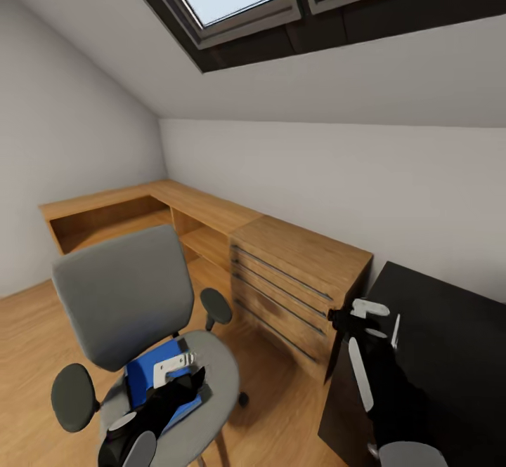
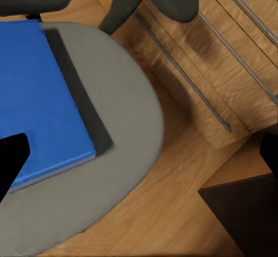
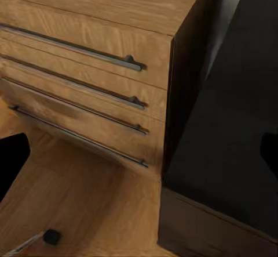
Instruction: In the bedroom, organize the workspace by keeping the computer under the desk, ensuring the monitor is on the desk, placing the keyboard on the desk next to the monitor, placing the mouse on the desk next to the keyboard, moving the folder from the swivel chair onto the desk next to the mouse, stacking the notebook on top of the folder with the pen on top of the notebook, and positioning the swivel chair next to the desk.
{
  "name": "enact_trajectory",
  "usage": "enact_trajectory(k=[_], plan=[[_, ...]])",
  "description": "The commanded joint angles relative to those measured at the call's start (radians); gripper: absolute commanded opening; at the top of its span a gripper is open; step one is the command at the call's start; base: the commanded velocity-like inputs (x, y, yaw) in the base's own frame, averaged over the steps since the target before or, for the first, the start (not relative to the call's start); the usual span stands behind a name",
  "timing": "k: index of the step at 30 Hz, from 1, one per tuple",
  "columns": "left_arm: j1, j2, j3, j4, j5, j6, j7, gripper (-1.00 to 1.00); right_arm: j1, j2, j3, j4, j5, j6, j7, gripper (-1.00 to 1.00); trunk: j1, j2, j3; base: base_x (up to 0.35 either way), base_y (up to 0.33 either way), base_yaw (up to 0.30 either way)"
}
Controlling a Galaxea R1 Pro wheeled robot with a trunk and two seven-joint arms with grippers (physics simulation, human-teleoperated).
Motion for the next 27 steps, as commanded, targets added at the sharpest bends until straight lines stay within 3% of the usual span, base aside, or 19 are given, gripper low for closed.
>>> enact_trajectory(k=[1, 5, 6, 15, 21, 27], plan=[[-0.001, 0.001, -0.002, -0.001, 0.01, 0.001, 0.01, 1.0, 0.001, 0.005, 0.006, 0.001, 0.01, 0.006, -0.005, 1.0, 0.0, -0.001, -0.001, -0.255, 0.217, 0.238], [0.0, 0.002, -0.002, -0.001, 0.01, 0.002, 0.011, 1.0, 0.007, 0.017, 0.073, 0.046, 0.029, 0.004, -0.03, 1.0, 0.0, -0.001, -0.001, -0.232, 0.213, 0.261], [-0.001, 0.002, -0.002, -0.001, 0.01, 0.002, 0.011, 1.0, 0.008, 0.018, 0.105, 0.058, 0.03, 0.003, -0.043, 1.0, 0.0, -0.001, -0.002, -0.083, 0.084, 0.268], [-0.001, 0.002, 0.0, 0.0, 0.014, 0.001, 0.012, 1.0, 0.008, 0.02, 0.149, 0.109, 0.03, 0.0, -0.053, 1.0, 0.0, -0.001, -0.006, -0.024, 0.024, 0.27], [-0.001, 0.002, 0.003, 0.0, 0.014, -0.001, 0.012, 1.0, 0.008, 0.02, 0.213, 0.148, 0.029, -0.008, -0.053, 1.0, 0.0, -0.001, -0.01, -0.001, 0.001, 0.267], [-0.001, 0.002, 0.006, 0.001, 0.014, -0.002, 0.012, 1.0, 0.008, 0.021, 0.23, 0.179, 0.029, -0.032, -0.053, 1.0, 0.0, -0.001, -0.015, 0.0, 0.0, 0.261]])
